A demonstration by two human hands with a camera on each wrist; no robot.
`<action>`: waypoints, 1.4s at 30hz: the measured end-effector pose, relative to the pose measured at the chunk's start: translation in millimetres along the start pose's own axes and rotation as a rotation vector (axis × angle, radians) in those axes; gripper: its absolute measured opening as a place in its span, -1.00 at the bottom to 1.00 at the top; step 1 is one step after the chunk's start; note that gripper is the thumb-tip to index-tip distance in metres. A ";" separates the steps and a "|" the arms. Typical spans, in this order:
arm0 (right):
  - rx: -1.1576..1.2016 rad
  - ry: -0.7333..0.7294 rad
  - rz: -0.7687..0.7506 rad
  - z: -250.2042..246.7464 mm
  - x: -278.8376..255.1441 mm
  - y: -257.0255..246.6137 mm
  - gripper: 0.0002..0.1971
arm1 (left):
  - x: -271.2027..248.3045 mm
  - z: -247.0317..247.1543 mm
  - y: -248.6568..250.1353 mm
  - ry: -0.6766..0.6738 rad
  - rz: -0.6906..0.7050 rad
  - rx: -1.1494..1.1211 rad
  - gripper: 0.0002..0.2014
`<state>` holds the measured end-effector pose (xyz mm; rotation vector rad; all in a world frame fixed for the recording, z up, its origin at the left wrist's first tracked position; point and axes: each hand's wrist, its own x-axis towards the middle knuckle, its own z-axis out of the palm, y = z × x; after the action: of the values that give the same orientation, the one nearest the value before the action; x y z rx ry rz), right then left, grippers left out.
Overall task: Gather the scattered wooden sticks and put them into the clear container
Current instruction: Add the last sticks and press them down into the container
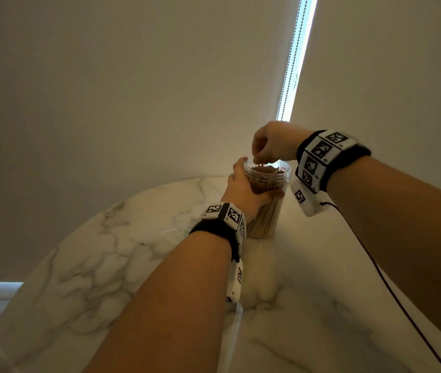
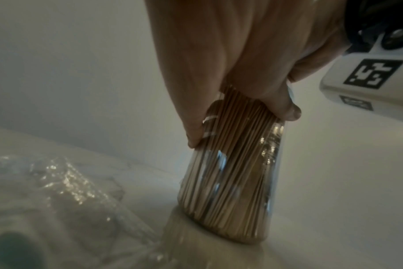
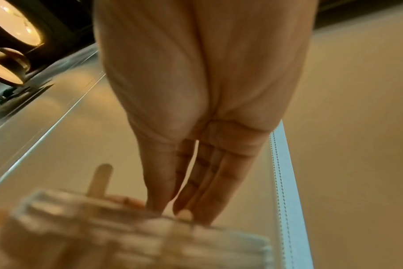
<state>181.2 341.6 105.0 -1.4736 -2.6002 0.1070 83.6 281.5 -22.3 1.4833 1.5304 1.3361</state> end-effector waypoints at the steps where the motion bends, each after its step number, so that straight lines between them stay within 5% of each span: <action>1: -0.052 -0.008 0.003 -0.5 0.5 -0.4 -0.88 | 0.1 0.4 -0.2 0.000 -0.002 -0.001 0.18; 4: -0.178 -0.078 0.033 -0.7 0.5 -0.7 -0.89 | -0.7 1.0 0.4 -0.007 -0.004 -0.011 0.17; 8: 0.271 -0.163 0.113 -23.7 -4.2 6.8 -0.78 | -0.6 1.0 -0.2 -0.006 0.005 -0.002 0.16; 12: 0.205 -0.336 0.049 -31.0 -17.5 6.0 -0.91 | -0.3 1.0 -1.5 -0.007 0.008 0.004 0.15; 20: -0.073 -0.134 -0.056 -4.2 -9.8 0.4 -0.86 | -0.9 1.5 -0.3 -0.007 -0.005 -0.001 0.15; 24: 0.019 -0.308 0.026 -24.5 -11.3 9.1 -0.87 | -0.5 0.5 -1.5 0.003 0.008 -0.002 0.16; 28: -0.162 -0.422 0.013 -15.9 -3.5 1.3 -0.88 | -1.7 -0.5 -0.8 -0.002 0.005 0.004 0.15; 31: -0.162 -0.366 0.034 -15.1 -1.7 0.5 -0.90 | -2.4 0.2 -0.4 0.002 0.007 0.007 0.14; 36: 0.223 -0.309 0.028 -14.7 -8.0 6.3 -0.90 | -1.8 0.5 -2.2 0.002 0.017 0.011 0.11; 42: -0.045 -0.321 -0.019 -4.0 -6.8 0.7 -0.85 | -0.9 1.2 -2.3 0.000 0.003 0.000 0.15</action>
<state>185.9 336.0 108.3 -1.5598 -2.8813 0.3092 84.1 281.3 -25.0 1.4866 1.5292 1.3383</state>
